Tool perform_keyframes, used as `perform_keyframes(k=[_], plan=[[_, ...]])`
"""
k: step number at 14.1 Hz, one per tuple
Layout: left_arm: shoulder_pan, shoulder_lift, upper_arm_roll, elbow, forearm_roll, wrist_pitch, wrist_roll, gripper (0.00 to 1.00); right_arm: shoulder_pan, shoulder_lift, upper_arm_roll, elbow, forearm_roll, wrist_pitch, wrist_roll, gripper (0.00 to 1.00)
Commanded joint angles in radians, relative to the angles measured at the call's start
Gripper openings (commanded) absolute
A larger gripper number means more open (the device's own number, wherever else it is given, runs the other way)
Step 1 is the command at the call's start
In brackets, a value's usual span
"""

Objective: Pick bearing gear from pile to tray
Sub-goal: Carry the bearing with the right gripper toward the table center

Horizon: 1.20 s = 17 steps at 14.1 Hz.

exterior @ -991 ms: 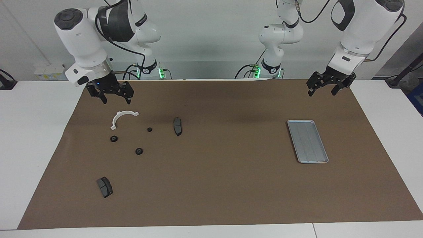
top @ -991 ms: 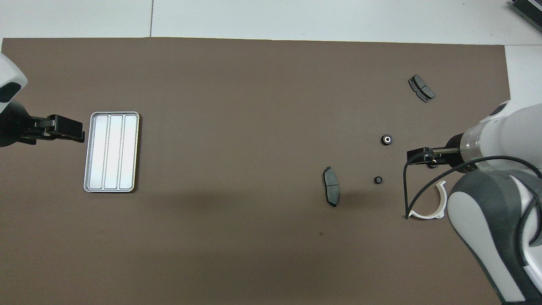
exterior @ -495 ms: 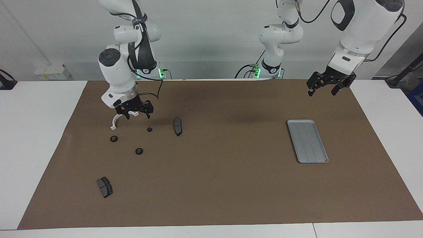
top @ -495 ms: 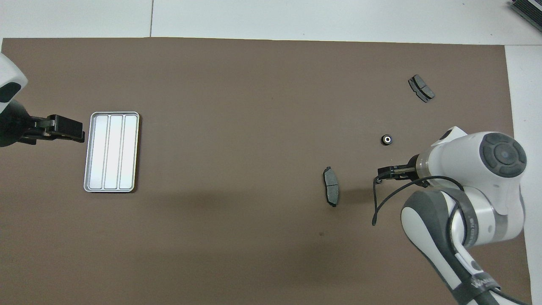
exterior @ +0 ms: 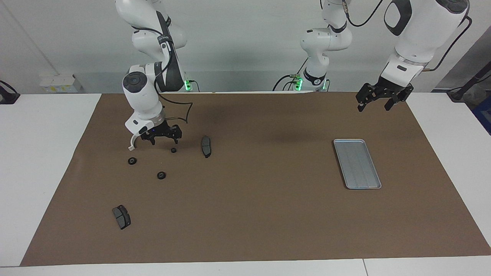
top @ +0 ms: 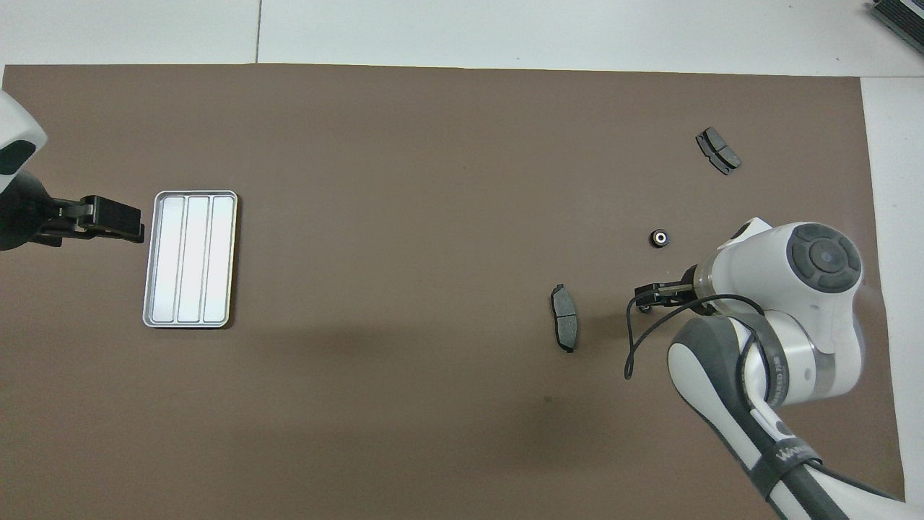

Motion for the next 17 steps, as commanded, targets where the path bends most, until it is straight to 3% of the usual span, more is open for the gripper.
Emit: perform_keyframes(k=[1,5,10,12,16,17], plan=[[0.007,-0.027,-0.004,-0.026,0.009,0.001,0.014,1.0,0.001,0.018,0.0,-0.045,-0.001,0.078,0.001,1.0],[0.007,-0.027,-0.002,-0.026,0.009,0.001,0.014,1.0,0.018,0.029,0.0,-0.097,-0.001,0.152,0.001,1.0],[0.007,-0.027,-0.002,-0.026,0.009,0.001,0.014,1.0,0.023,0.039,0.0,-0.137,-0.001,0.213,-0.001,0.89],[0.007,-0.028,-0.002,-0.026,0.009,0.001,0.014,1.0,0.024,0.039,0.0,-0.137,-0.001,0.214,0.001,0.69],[0.007,-0.027,-0.004,-0.026,0.009,0.001,0.014,1.0,0.038,0.038,0.0,-0.137,-0.001,0.21,0.004,0.1],[0.007,-0.027,-0.002,-0.026,0.009,0.001,0.014,1.0,0.038,0.038,0.0,-0.137,-0.001,0.209,0.007,0.0]])
